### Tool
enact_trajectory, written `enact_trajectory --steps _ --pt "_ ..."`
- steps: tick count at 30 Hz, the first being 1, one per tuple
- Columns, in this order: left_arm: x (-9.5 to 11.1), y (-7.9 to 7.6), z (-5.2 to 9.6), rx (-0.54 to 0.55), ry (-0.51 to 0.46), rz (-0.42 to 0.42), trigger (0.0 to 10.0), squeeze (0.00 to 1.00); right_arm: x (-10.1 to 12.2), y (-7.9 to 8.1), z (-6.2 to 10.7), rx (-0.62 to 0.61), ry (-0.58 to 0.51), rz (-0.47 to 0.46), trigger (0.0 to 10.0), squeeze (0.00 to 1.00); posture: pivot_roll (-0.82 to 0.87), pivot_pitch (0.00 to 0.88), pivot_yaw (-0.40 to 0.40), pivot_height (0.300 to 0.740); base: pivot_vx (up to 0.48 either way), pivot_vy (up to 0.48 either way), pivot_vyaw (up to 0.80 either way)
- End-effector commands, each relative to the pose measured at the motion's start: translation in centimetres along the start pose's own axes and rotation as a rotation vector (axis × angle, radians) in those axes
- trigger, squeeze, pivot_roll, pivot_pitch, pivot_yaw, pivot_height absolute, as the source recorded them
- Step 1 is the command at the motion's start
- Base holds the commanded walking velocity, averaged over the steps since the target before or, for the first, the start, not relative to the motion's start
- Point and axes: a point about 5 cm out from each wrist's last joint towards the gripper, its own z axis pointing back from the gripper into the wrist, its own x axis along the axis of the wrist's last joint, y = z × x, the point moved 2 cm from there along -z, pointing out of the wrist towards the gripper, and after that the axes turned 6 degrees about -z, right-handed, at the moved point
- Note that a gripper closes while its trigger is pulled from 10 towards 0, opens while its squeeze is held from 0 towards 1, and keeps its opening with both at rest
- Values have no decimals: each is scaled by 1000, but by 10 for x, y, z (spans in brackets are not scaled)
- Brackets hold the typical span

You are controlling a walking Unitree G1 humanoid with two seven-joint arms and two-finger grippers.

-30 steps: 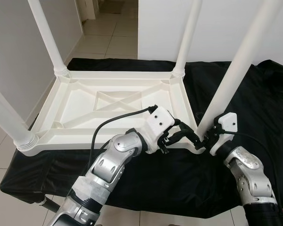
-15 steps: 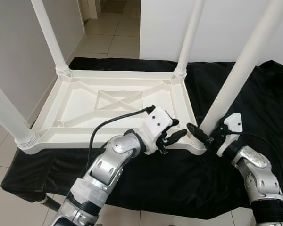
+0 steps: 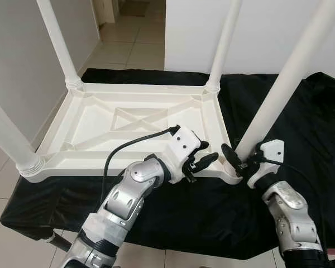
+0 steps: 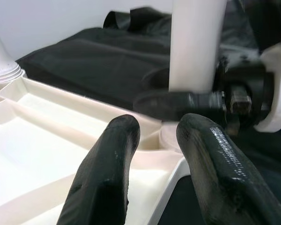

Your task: Building children table

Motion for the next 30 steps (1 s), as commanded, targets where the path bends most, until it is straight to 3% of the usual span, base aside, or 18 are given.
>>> enact_trajectory --steps 1,4,5,6,12,15,19,23,29,30 --pt "-12 8 1 81 59 -16 10000 0 -19 -2 4 -166 85 -60 10000 0 -107 0 17 740 0 0 0" --pt "-14 10 1 89 67 -16 10000 0 -20 -2 6 -234 86 -72 10000 0 -106 0 16 740 0 0 0" --pt "-21 14 0 124 112 -27 10000 0 -23 -1 10 -387 75 -72 10000 0 -99 0 12 740 0 0 0" --pt "-24 17 0 144 138 -37 10000 0 -26 -1 12 -454 72 -73 10000 0 -99 0 12 740 0 0 0" --pt "-26 17 2 165 146 -29 10000 0 -30 8 13 -567 51 -98 10000 0 -86 0 7 740 0 0 0" --pt "-26 16 3 172 146 -40 10000 0 -26 19 7 -559 33 -113 10000 0 -77 0 2 740 0 0 0" --pt "-26 16 3 174 146 -44 10000 0 -25 20 6 -554 30 -116 10000 0 -77 0 2 740 0 0 0" --pt "-23 21 1 197 128 -39 10000 0 -10 9 10 -599 -24 -57 10000 0 -99 0 -2 740 0 0 0" --pt "-22 20 -1 198 122 -37 10000 0 -8 5 14 -604 -34 -43 10000 0 -109 0 7 740 0 0 0" --pt "-21 19 -2 194 119 -38 10000 0 -7 2 17 -608 -40 -31 10000 110 -116 0 8 740 0 0 0"
